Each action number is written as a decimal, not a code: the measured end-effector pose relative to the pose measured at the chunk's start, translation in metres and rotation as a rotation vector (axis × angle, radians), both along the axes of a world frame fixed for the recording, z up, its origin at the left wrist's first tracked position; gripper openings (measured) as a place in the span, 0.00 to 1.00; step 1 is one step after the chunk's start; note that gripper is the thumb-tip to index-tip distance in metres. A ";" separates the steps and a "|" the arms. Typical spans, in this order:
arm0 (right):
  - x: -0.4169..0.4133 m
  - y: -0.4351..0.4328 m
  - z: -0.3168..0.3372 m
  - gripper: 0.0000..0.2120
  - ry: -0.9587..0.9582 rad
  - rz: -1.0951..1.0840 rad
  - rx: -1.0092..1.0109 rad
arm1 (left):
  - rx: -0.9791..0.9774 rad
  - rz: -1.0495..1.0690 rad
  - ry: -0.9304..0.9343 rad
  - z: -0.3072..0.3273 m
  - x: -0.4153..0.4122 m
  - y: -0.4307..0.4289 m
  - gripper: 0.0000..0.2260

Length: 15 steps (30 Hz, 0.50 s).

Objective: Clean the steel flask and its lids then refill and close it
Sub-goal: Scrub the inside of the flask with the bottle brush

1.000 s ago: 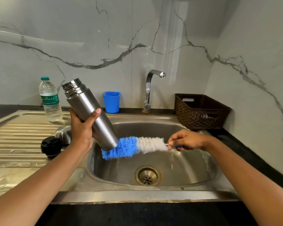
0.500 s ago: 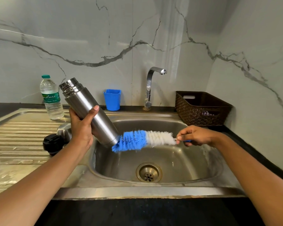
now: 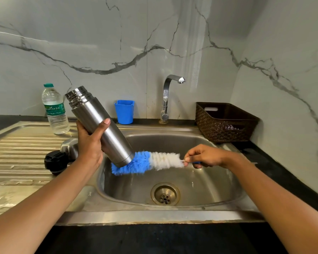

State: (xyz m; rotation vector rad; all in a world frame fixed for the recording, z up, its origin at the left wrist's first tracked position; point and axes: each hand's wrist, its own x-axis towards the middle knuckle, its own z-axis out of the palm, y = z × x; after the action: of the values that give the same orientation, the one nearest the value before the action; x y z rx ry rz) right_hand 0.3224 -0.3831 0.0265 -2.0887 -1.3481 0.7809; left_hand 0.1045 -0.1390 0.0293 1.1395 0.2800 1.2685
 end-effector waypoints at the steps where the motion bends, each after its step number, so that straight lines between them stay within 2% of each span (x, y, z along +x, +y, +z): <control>1: 0.000 0.001 0.000 0.09 0.006 0.010 -0.004 | 0.007 0.002 0.005 0.000 0.000 0.001 0.20; 6: 0.017 -0.017 0.010 0.10 0.028 -0.045 -0.019 | 0.035 0.016 0.020 -0.001 -0.004 0.007 0.22; 12: 0.004 -0.002 0.005 0.09 0.048 0.030 -0.049 | 0.112 -0.028 0.025 -0.002 0.002 -0.004 0.25; 15: 0.018 -0.020 0.014 0.10 0.087 -0.019 -0.072 | 0.118 -0.002 0.028 -0.001 -0.002 0.001 0.28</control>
State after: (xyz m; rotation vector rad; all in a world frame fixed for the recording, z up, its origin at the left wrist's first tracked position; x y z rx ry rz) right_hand 0.3399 -0.4028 0.0400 -2.0938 -1.2692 0.9139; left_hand 0.1030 -0.1384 0.0281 1.2587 0.2268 1.2813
